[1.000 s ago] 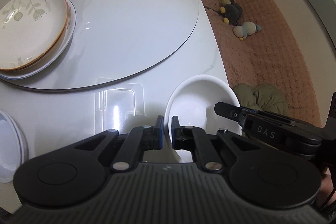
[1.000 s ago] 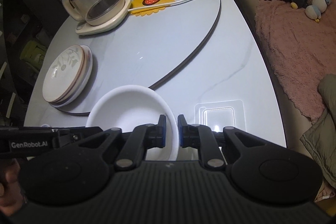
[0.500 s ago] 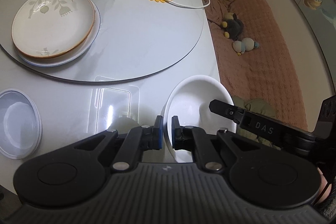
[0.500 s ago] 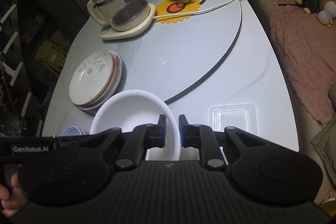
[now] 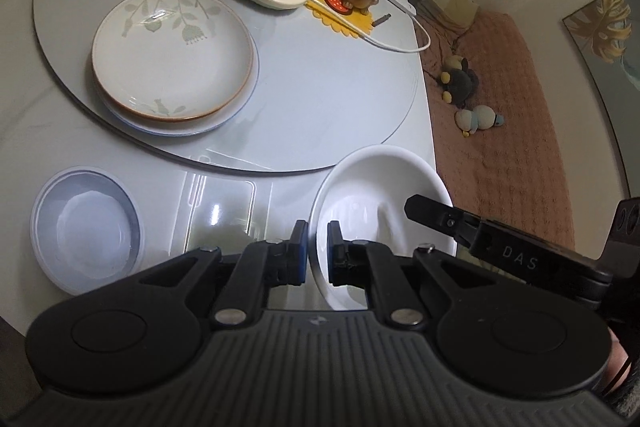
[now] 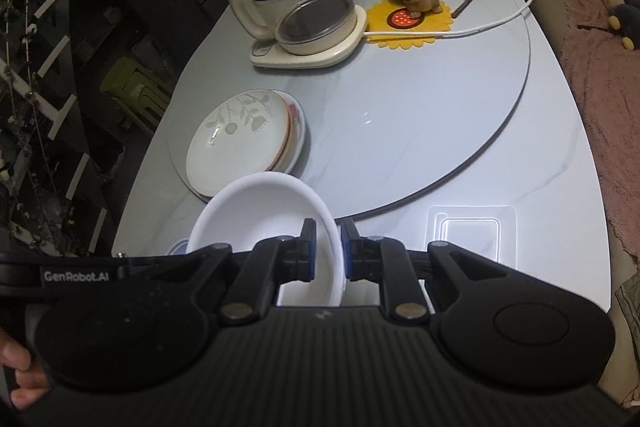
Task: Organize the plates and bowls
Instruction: 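Lift the nested white bowls off the table with both grippers, then carry the bowls with both grippers over the leaf-pattern plate stack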
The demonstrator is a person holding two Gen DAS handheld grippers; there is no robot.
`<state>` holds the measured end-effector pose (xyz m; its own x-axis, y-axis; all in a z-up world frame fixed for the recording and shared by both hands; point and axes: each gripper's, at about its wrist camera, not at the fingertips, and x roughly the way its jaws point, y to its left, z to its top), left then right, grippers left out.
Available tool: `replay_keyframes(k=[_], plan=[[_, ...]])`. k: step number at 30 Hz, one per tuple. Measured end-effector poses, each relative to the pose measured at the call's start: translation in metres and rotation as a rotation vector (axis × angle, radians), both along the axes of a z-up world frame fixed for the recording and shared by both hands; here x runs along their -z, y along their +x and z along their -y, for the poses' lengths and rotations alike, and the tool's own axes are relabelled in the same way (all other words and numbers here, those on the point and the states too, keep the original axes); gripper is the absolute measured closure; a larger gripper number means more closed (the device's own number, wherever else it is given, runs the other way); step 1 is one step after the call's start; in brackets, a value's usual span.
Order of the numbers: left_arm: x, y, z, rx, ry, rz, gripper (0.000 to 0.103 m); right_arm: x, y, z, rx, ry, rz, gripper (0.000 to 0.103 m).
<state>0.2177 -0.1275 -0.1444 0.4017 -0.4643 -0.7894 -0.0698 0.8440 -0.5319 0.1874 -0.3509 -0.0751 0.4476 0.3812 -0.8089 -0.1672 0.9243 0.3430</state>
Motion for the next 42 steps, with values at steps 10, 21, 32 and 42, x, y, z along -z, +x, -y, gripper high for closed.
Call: replay_keyframes(k=[10,21,32,42], plan=[[0.006,-0.004,-0.068,-0.114,-0.055,-0.021,0.093,0.004,0.008,-0.057,-0.063,-0.015,-0.033,0.086],[0.027,-0.042,-0.139,-0.290,-0.086,-0.060,0.093,0.020,0.012,-0.131,-0.206,-0.039,-0.055,0.086],[0.059,-0.051,-0.183,-0.378,-0.008,-0.099,0.093,0.063,0.018,-0.190,-0.319,-0.081,-0.110,0.086],[0.084,-0.043,-0.181,-0.346,0.103,-0.130,0.093,0.098,0.021,-0.213,-0.366,-0.140,-0.144,0.086]])
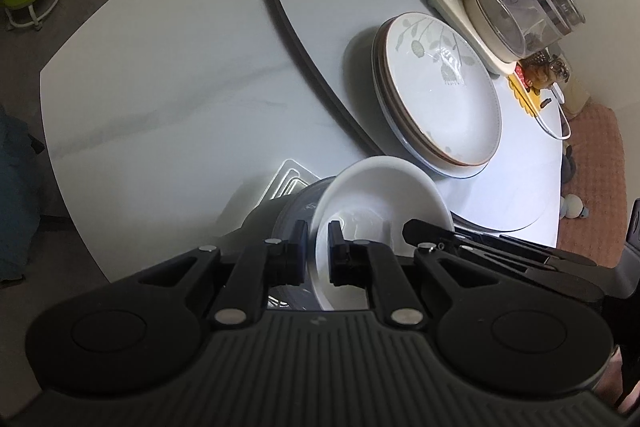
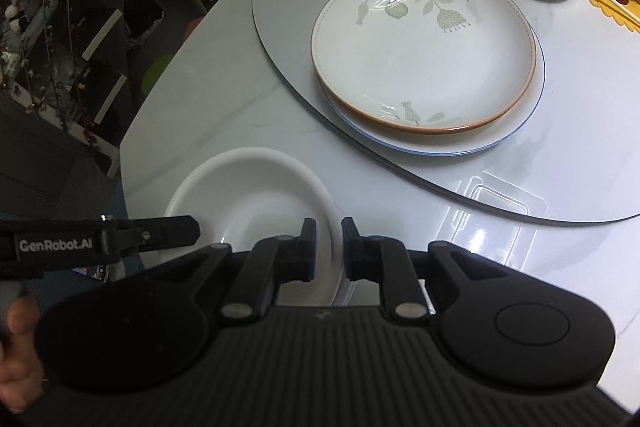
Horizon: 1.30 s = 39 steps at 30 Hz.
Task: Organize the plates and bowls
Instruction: 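Carry the bowls with both grippers over the leaf-pattern plate stack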
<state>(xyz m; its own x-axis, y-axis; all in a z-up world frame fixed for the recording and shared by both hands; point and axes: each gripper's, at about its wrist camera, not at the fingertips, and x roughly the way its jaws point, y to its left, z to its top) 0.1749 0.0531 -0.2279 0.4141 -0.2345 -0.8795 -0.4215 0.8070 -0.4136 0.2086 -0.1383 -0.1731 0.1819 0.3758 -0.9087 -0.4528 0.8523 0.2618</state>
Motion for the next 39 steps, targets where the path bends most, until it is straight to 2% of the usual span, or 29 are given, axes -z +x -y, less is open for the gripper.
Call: replay_keyframes(k=[6,7,9,11,13,16,21,27,35,39], plan=[[0.002,-0.002,0.001,0.025,0.001,-0.002,0.093,0.005,-0.001,0.000,0.005,0.005,-0.001,0.084],[0.001,-0.002,0.000,0.026,-0.013,-0.007,0.093,0.006,-0.001,0.000,0.006,0.005,-0.002,0.082],[-0.001,-0.001,0.000,0.006,-0.018,-0.011,0.092,0.005,0.000,0.002,0.016,0.013,-0.003,0.070],[-0.006,-0.004,0.000,0.006,-0.006,-0.003,0.086,0.003,-0.001,0.004,0.026,0.034,0.005,0.065],[-0.008,-0.007,-0.001,0.000,-0.001,-0.002,0.070,0.001,-0.001,0.004,0.022,0.039,0.014,0.057],[-0.010,-0.010,-0.002,-0.003,0.015,-0.005,0.053,-0.002,0.000,0.006,0.028,0.053,0.023,0.049],[-0.002,-0.017,-0.004,-0.002,0.012,-0.004,0.050,-0.002,0.001,0.012,0.060,0.083,0.014,0.035],[0.015,-0.019,0.002,0.022,0.004,0.016,0.050,0.017,0.001,0.017,0.114,0.108,-0.052,0.035],[0.036,-0.010,0.014,0.059,-0.002,0.021,0.050,0.041,0.001,0.030,0.260,0.134,-0.139,0.036],[0.046,-0.004,0.011,0.062,-0.015,0.014,0.050,0.045,-0.002,0.029,0.240,0.120,-0.134,0.044]])
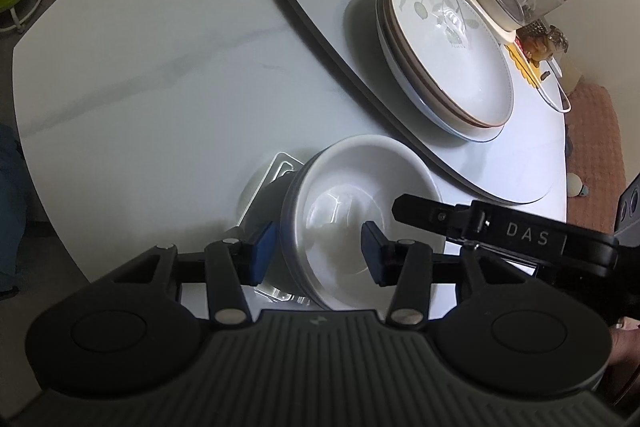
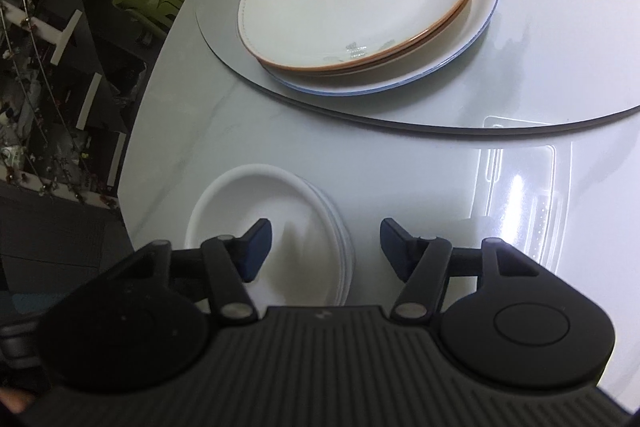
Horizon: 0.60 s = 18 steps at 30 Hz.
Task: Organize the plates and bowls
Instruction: 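Carry the bowls with both grippers over the leaf-pattern plate stack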
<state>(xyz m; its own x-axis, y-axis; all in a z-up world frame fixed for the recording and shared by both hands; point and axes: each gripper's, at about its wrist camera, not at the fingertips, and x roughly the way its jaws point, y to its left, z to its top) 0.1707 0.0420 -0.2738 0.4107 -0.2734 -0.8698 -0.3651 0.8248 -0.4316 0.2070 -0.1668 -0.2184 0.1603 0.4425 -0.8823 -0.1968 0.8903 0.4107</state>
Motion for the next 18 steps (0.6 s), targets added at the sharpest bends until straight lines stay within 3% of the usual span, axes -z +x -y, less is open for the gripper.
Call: replay_keyframes(k=[4,9,18], plan=[[0.010,0.005,-0.001,0.005,0.010,-0.012,0.052,0.005,-0.004,-0.005,-0.029,-0.010,0.011,0.054],[0.022,0.006,-0.001,0.009,-0.009,-0.025,0.065,0.017,-0.005,-0.007,-0.049,-0.043,-0.002,0.083],[0.014,0.011,0.011,0.045,0.010,-0.040,0.066,0.003,-0.006,-0.011,-0.074,-0.079,0.037,0.087]])
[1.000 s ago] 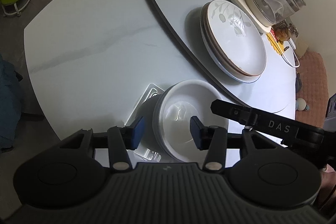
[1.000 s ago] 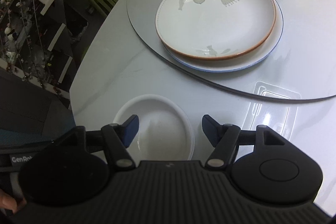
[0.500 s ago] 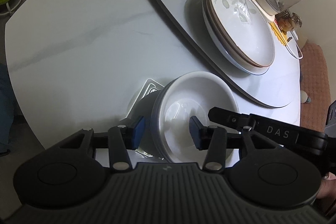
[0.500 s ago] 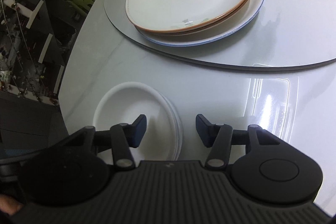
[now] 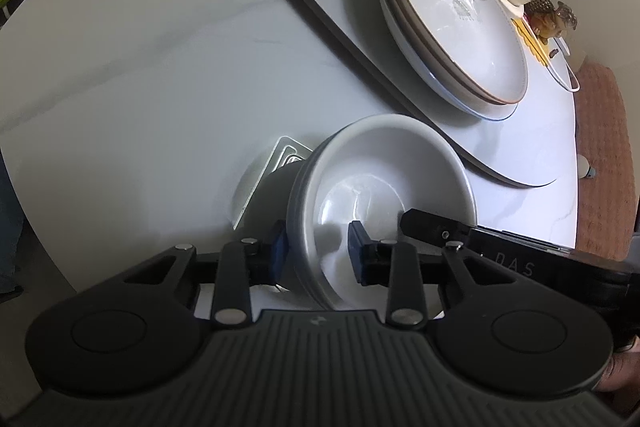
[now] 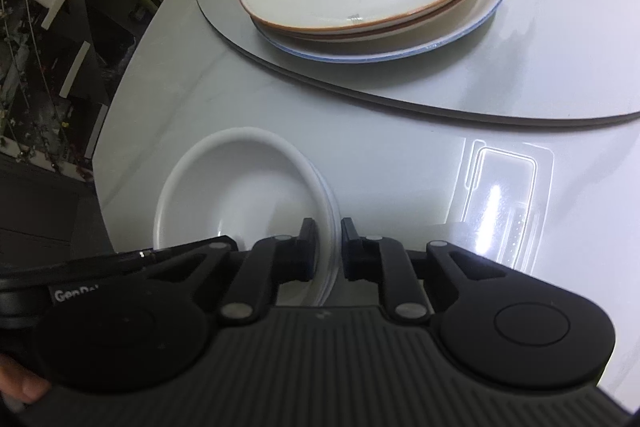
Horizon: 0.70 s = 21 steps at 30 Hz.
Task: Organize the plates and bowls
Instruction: 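Carry the bowls with both grippers over the leaf-pattern plate stack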
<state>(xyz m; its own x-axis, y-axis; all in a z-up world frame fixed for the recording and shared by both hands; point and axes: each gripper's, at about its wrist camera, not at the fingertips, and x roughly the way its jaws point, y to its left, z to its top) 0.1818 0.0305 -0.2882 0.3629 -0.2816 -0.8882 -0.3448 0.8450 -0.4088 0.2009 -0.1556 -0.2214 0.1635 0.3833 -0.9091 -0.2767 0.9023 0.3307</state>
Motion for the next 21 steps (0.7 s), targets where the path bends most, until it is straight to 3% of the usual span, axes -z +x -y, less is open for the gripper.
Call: replay_keyframes(k=[6,12,21], plan=[[-0.024,-0.001,0.000,-0.024,-0.011,0.002,0.066,-0.024,0.001,0.003,-0.013,0.007,0.014,0.087],[-0.043,0.003,0.007,0.018,0.011,0.001,0.066,-0.044,-0.001,0.008,-0.016,0.007,0.035,0.087],[-0.072,0.003,0.006,0.041,-0.031,-0.021,0.066,-0.080,-0.002,0.012,0.026,0.010,0.041,0.087]])
